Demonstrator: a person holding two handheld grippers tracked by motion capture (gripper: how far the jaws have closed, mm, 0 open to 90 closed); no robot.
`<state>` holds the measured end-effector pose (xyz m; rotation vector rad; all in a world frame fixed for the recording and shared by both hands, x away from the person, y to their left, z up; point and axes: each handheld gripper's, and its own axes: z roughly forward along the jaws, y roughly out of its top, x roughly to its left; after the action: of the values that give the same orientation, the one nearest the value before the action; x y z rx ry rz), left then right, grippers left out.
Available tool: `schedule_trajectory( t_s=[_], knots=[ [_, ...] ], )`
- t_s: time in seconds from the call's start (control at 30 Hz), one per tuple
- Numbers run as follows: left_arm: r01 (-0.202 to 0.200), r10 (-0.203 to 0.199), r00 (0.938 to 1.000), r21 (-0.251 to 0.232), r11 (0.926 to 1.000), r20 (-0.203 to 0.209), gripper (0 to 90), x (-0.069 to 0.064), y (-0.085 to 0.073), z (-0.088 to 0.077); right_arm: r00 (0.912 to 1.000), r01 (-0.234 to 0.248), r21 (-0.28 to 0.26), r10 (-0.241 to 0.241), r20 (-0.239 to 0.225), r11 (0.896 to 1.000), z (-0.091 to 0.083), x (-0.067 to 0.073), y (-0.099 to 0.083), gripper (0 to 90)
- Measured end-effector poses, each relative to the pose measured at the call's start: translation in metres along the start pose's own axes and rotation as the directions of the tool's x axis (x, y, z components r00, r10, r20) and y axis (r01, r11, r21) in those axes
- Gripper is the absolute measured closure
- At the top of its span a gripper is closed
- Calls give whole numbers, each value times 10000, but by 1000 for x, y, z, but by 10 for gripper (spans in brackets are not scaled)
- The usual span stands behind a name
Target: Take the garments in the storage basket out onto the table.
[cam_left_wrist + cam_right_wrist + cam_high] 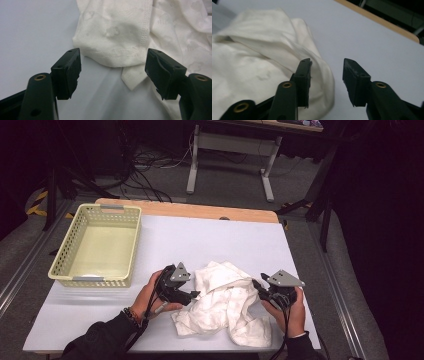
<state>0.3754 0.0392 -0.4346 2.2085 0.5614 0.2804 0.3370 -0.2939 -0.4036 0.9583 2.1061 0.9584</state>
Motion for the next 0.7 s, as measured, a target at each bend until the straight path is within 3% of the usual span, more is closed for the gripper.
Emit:
schedule_trajectory(
  t_s=[0.03,0.13,0.2,0.23,0.27,0.3,0.33,0.43,0.5,0.53,0.57,0.6,0.7],
  knots=[
    [0,0,10000,0,10000,0,297,0,0,0,10000,0,0,0,0,10000,0,0,0,553],
    [-39,39,10000,-54,10000,-54,285,2,-1,-3,9959,473,-624,-518,-735,9969,-1,19,21,500],
    [-163,162,9998,-68,9998,-123,265,1,-1,-7,9830,1101,-664,-1185,-1405,9917,6,33,31,481],
    [-163,162,9998,-68,9998,-123,259,1,-1,-7,9830,1101,-664,-1185,-1405,9917,6,33,31,481],
    [-186,184,9997,-117,9998,-185,254,0,-2,-10,9679,1666,-464,-1723,-1831,9849,17,49,39,450],
    [-186,184,9997,-117,9998,-185,245,0,-2,-10,9679,1666,-464,-1723,-1831,9849,17,49,39,450],
    [-230,226,9996,-246,9994,-167,230,0,-3,-14,9462,2460,-175,-2440,-2126,9691,29,65,45,430],
    [-354,341,9989,-399,9986,-335,203,-1,-5,-18,9170,3281,251,-3120,-2487,9443,47,82,51,405],
    [-406,384,9985,-561,9976,-391,178,-1,-6,-23,9161,3339,391,-3144,-2490,9418,53,85,52,399],
    [-423,396,9983,-660,9969,-417,178,-1,-6,-25,9130,3471,748,-3187,-2547,9348,63,87,52,478],
    [-427,396,9982,-704,9966,-445,178,0,-7,-26,9130,3471,748,-3187,-2547,9348,63,87,52,478],
    [-443,406,9979,-727,9964,-505,176,-1,-8,-29,9084,3575,1113,-3176,-2720,9272,70,86,49,613],
    [-462,422,9975,-717,9964,-575,176,0,-8,-29,9149,3474,1217,-3076,-2615,9298,71,81,44,819]
  ],
)
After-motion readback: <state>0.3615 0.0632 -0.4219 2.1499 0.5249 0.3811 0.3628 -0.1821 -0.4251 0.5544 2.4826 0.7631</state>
